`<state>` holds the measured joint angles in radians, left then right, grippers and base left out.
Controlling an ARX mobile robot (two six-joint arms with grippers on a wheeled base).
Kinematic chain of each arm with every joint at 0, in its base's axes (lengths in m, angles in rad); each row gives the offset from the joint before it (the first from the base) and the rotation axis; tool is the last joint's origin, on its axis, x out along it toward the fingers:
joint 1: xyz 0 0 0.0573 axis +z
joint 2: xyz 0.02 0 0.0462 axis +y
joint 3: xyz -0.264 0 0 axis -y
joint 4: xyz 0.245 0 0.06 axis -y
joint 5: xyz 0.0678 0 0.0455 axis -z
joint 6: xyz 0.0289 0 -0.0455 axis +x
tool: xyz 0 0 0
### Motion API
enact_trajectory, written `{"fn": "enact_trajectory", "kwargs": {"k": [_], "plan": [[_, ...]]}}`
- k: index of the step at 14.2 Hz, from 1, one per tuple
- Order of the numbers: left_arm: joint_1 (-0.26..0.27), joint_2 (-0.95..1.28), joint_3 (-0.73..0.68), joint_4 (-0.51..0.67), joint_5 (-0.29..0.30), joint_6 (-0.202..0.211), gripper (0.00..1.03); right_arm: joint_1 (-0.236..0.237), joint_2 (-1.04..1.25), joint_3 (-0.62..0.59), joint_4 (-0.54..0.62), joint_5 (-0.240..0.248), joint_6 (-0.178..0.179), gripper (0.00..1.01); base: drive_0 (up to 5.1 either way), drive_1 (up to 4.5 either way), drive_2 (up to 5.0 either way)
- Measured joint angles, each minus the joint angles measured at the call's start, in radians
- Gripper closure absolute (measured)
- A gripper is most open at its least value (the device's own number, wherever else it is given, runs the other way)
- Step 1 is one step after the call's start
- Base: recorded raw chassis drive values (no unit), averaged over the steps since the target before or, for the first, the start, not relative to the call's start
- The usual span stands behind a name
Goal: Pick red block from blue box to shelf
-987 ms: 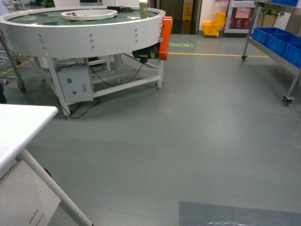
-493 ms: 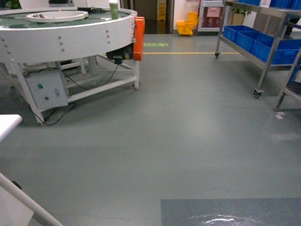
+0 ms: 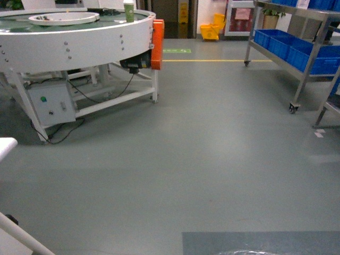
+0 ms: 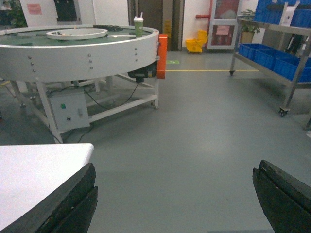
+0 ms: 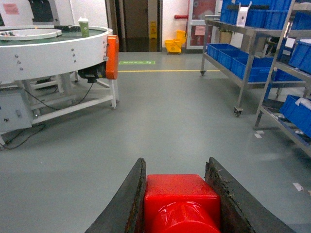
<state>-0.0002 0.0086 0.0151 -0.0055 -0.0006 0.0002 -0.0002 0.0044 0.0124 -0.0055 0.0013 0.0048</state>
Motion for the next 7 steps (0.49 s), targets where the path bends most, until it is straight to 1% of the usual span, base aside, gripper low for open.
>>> {"fn": "enact_trajectory", "kwargs": {"k": [1,3,6,7], "plan": [[0.000,0.000,0.000,0.002,0.000,0.000,0.05,0.000,0.000,0.000,0.000,0.000,0.000,0.72,-0.1,3.65,-3.9],[-0.001,0.000,0.000,0.002,0.000,0.000,0.05,0.000,0.000,0.000,0.001,-0.002,0.000,0.72,3.3,1.58,-4.9],[-0.001,0.000,0.000,0.002,0.000,0.000,0.05,0.000,0.000,0.000,0.000,-0.002,0.000,0.72,2.5,2.52,-5.0],[-0.001,0.000,0.000,0.002,0.000,0.000,0.05,0.000,0.000,0.000,0.003,-0.002,0.000,0.72,-0.1,3.78,-3.9]]}}
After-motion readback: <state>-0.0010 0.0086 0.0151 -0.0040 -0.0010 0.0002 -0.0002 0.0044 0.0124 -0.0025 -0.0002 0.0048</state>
